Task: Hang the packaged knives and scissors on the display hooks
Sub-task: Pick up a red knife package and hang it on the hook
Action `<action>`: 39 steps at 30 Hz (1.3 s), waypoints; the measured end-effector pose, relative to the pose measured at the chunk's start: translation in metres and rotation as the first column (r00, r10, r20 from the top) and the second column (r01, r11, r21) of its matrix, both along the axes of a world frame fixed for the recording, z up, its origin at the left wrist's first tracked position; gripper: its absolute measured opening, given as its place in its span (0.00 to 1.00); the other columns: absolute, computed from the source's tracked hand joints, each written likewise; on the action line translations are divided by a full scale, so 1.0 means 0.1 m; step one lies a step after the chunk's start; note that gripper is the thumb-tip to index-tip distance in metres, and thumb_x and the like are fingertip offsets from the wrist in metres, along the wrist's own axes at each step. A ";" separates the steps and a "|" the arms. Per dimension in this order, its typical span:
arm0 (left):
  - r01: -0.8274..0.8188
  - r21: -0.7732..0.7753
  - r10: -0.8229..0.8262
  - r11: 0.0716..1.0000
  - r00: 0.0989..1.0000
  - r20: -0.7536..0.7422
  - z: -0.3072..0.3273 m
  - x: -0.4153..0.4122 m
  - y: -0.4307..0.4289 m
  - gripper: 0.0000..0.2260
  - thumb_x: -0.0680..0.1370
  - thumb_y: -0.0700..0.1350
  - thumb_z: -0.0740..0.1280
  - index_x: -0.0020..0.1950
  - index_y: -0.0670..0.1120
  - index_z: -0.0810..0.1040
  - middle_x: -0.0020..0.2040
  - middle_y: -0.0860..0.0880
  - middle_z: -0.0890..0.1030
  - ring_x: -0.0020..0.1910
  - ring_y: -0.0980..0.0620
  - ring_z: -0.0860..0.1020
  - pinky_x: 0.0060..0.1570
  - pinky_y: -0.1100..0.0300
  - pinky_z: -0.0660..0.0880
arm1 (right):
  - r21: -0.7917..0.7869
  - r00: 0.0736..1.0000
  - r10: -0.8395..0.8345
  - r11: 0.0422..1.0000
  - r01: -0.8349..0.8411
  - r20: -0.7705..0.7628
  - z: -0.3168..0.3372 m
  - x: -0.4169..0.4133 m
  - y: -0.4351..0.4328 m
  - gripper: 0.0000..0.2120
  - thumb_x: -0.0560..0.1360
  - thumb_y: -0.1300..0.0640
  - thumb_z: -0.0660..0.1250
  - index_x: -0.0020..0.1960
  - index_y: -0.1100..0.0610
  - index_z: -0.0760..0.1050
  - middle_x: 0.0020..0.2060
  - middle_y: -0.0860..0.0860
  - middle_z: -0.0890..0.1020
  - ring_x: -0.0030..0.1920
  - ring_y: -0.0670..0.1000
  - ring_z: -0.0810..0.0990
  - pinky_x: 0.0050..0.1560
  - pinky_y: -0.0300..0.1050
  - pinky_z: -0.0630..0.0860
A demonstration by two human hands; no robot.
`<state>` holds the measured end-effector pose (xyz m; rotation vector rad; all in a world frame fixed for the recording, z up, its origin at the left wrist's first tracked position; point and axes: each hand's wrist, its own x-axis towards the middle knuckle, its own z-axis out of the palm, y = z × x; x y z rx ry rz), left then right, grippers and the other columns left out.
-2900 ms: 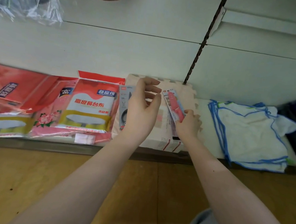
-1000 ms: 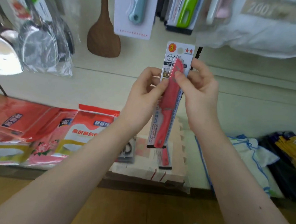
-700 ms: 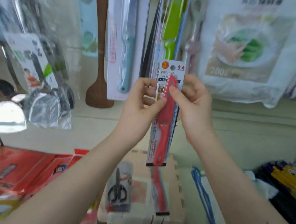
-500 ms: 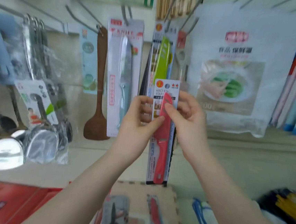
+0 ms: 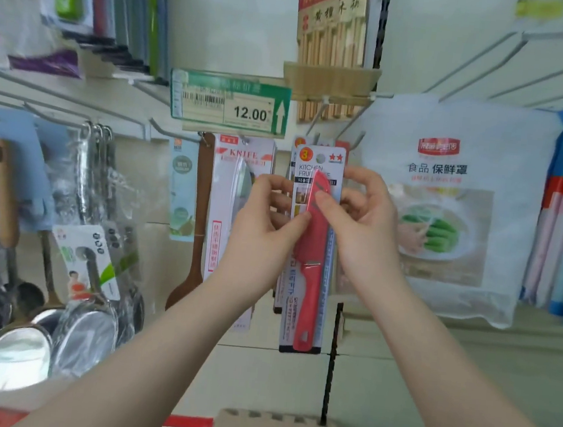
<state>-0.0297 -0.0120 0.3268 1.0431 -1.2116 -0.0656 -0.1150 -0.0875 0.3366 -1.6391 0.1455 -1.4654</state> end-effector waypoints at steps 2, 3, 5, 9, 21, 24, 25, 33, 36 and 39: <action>-0.037 0.003 0.037 0.999 0.999 0.015 0.06 0.02 -0.02 0.12 0.75 0.37 0.66 0.47 0.54 0.68 0.39 0.53 0.71 0.28 0.64 0.70 0.30 0.71 0.71 | -0.014 1.000 -0.017 1.000 0.017 -0.007 0.07 0.00 0.00 0.14 0.73 0.63 0.67 0.48 0.45 0.70 0.37 0.49 0.84 0.34 0.47 0.81 0.39 0.46 0.79; -0.058 0.007 0.058 0.998 0.998 0.019 0.08 0.03 -0.04 0.13 0.75 0.37 0.66 0.47 0.54 0.68 0.40 0.53 0.71 0.28 0.64 0.69 0.30 0.72 0.70 | -0.014 1.000 -0.023 1.000 0.022 -0.015 0.10 0.01 0.00 0.14 0.73 0.62 0.67 0.48 0.45 0.69 0.38 0.49 0.84 0.34 0.47 0.81 0.39 0.46 0.80; -0.082 0.014 0.082 0.997 0.996 0.025 0.14 0.06 -0.08 0.13 0.75 0.37 0.66 0.46 0.55 0.68 0.40 0.53 0.71 0.28 0.64 0.69 0.29 0.72 0.70 | -0.007 0.999 -0.024 1.000 0.024 -0.025 0.15 0.03 0.00 0.13 0.74 0.62 0.67 0.47 0.44 0.69 0.40 0.50 0.84 0.35 0.49 0.81 0.39 0.49 0.80; -0.115 0.036 0.114 0.993 0.993 0.033 0.20 0.08 -0.11 0.11 0.75 0.38 0.66 0.49 0.52 0.67 0.40 0.52 0.71 0.31 0.59 0.71 0.30 0.69 0.71 | 0.008 0.997 -0.058 0.998 0.059 -0.047 0.21 0.07 -0.03 0.14 0.74 0.62 0.67 0.47 0.44 0.68 0.40 0.53 0.84 0.37 0.54 0.81 0.41 0.53 0.80; -0.172 0.069 0.171 0.983 0.985 0.017 0.25 0.09 -0.13 0.11 0.76 0.38 0.66 0.53 0.50 0.68 0.41 0.51 0.71 0.33 0.55 0.73 0.34 0.61 0.73 | -0.004 0.994 -0.097 0.995 0.097 -0.051 0.25 0.16 -0.10 0.16 0.73 0.61 0.68 0.49 0.42 0.68 0.44 0.55 0.84 0.40 0.54 0.84 0.42 0.50 0.81; -0.160 0.075 0.159 0.984 0.987 0.018 0.29 0.08 -0.12 0.11 0.76 0.37 0.65 0.54 0.49 0.67 0.42 0.49 0.71 0.29 0.61 0.73 0.28 0.69 0.71 | -0.003 0.990 -0.129 0.992 0.129 -0.059 0.27 0.17 -0.11 0.15 0.73 0.61 0.68 0.53 0.47 0.68 0.45 0.57 0.84 0.41 0.56 0.84 0.44 0.53 0.81; -0.156 0.078 0.155 0.985 0.988 0.018 0.30 0.08 -0.12 0.11 0.76 0.37 0.64 0.54 0.49 0.67 0.42 0.49 0.71 0.28 0.62 0.73 0.25 0.71 0.70 | -0.003 0.988 -0.142 0.990 0.143 -0.063 0.28 0.18 -0.12 0.15 0.72 0.61 0.68 0.54 0.48 0.68 0.45 0.58 0.83 0.41 0.57 0.83 0.45 0.54 0.81; -0.214 0.151 0.203 0.965 0.975 0.085 0.31 0.09 -0.14 0.14 0.76 0.36 0.64 0.60 0.44 0.68 0.37 0.54 0.70 0.28 0.61 0.73 0.23 0.75 0.68 | 0.028 0.980 -0.154 0.987 0.159 -0.128 0.29 0.24 -0.18 0.16 0.72 0.61 0.67 0.56 0.49 0.67 0.45 0.57 0.83 0.42 0.58 0.83 0.47 0.58 0.80; -0.241 0.168 0.222 0.956 0.967 0.124 0.31 0.09 -0.15 0.16 0.76 0.36 0.64 0.63 0.43 0.68 0.38 0.56 0.71 0.31 0.61 0.71 0.25 0.75 0.69 | 0.028 0.979 -0.168 0.985 0.173 -0.117 0.27 0.26 -0.19 0.15 0.73 0.62 0.67 0.54 0.48 0.67 0.44 0.56 0.83 0.42 0.56 0.83 0.46 0.53 0.80; -0.266 0.176 0.241 0.948 0.959 0.148 0.30 0.09 -0.14 0.17 0.76 0.37 0.64 0.64 0.43 0.68 0.38 0.59 0.71 0.32 0.63 0.72 0.27 0.77 0.69 | 0.000 0.972 -0.212 0.977 0.213 -0.103 0.27 0.27 -0.19 0.15 0.73 0.61 0.67 0.55 0.49 0.67 0.40 0.50 0.81 0.41 0.52 0.82 0.44 0.48 0.79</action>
